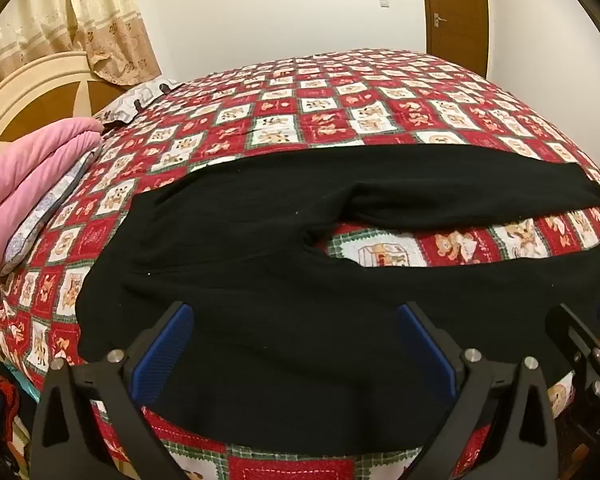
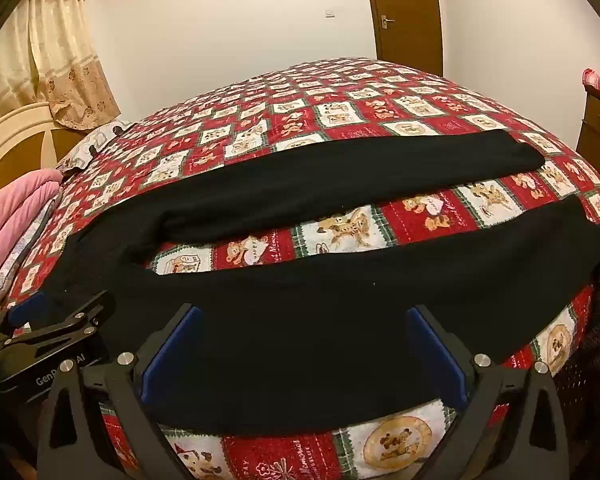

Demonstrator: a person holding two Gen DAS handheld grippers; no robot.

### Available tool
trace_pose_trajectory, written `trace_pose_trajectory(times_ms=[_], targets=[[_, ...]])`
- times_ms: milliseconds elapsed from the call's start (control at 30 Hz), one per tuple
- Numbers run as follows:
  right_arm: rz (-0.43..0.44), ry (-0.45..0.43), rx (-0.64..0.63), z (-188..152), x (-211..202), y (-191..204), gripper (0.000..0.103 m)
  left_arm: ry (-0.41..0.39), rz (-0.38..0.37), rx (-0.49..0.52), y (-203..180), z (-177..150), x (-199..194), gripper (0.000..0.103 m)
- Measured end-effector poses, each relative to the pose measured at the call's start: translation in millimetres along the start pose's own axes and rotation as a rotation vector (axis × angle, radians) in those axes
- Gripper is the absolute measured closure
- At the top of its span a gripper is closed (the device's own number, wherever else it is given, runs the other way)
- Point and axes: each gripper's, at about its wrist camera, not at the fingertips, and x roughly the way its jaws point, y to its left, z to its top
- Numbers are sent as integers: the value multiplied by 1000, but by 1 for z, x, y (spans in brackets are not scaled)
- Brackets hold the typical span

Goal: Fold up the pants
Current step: 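Position both grippers over the waistband of the black pants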

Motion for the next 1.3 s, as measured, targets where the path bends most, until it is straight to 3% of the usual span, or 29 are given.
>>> trace_pose_trajectory(times_ms=[1300], targets=[[1,20,2,-4,7,-2,1,17,4,4,-2,-5,4,0]])
